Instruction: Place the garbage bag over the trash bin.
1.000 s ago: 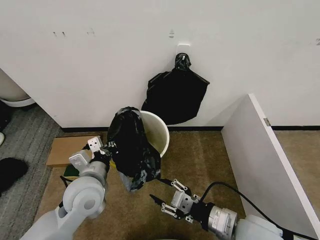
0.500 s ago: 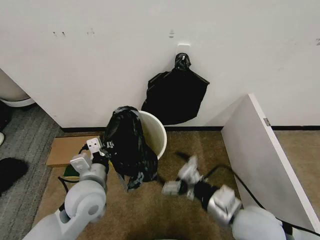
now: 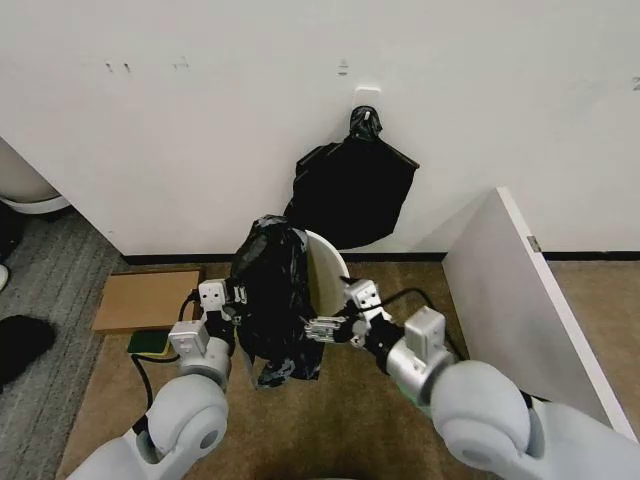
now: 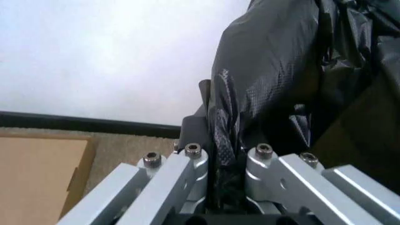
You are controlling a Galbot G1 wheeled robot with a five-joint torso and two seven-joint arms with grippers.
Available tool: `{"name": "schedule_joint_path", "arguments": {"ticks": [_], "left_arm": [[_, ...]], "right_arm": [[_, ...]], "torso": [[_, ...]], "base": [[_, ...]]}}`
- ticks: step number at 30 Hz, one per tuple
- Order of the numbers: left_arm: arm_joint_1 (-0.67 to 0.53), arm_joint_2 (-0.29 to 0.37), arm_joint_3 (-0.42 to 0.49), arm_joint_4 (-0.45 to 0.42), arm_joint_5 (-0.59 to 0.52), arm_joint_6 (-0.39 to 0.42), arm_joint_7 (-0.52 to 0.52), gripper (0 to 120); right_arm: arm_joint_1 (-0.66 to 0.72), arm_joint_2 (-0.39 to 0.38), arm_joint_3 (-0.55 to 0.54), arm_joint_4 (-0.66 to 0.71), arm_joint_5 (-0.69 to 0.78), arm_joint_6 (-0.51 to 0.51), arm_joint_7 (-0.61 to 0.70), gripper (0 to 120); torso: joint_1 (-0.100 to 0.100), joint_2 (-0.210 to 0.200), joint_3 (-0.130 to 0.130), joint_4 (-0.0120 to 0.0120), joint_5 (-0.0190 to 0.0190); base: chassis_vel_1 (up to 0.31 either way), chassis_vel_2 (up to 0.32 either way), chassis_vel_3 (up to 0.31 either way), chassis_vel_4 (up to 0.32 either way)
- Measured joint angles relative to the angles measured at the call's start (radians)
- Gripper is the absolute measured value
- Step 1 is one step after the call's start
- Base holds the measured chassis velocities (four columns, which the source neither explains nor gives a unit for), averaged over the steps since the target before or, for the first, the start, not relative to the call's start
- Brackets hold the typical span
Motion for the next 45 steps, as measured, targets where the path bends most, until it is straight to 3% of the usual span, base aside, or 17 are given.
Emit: {"name": "schedule_joint_path", "arguments": {"ticks": [9, 22, 36, 45], "left_arm": [[0.004, 0.006, -0.001, -0.004, 0.003, -0.012, 0.022, 4], [0.022, 0.012, -0.009, -0.024, 0.003, -0.023, 0.032, 4], [0.028, 0.016, -0.019, -0.030, 0.000, -0.028, 0.032, 4], [0.025, 0.016, -0.017, -0.030, -0.002, -0.028, 0.032, 4]], "right_arm": [[0.028, 0.056, -0.015, -0.041, 0.132, -0.010, 0.051, 50], [0.024, 0.051, -0.035, -0.068, 0.076, -0.005, 0.068, 2], [0.001, -0.007, 0.000, -0.031, 0.002, 0.028, 0.026, 0], [-0.021, -0.012, 0.008, -0.025, 0.015, 0.018, 0.034, 34]], "torso": [[0.000, 0.000, 0.000, 0.0000, 0.0000], [0.000, 0.000, 0.000, 0.0000, 0.0002], [0.000, 0.000, 0.000, 0.0000, 0.0002], [0.000, 0.000, 0.000, 0.0000, 0.0003]], "base": [[0.000, 0.000, 0.000, 0.000], [0.000, 0.000, 0.000, 0.000], [0.000, 0.000, 0.000, 0.000], [0.000, 0.000, 0.000, 0.000]]}}
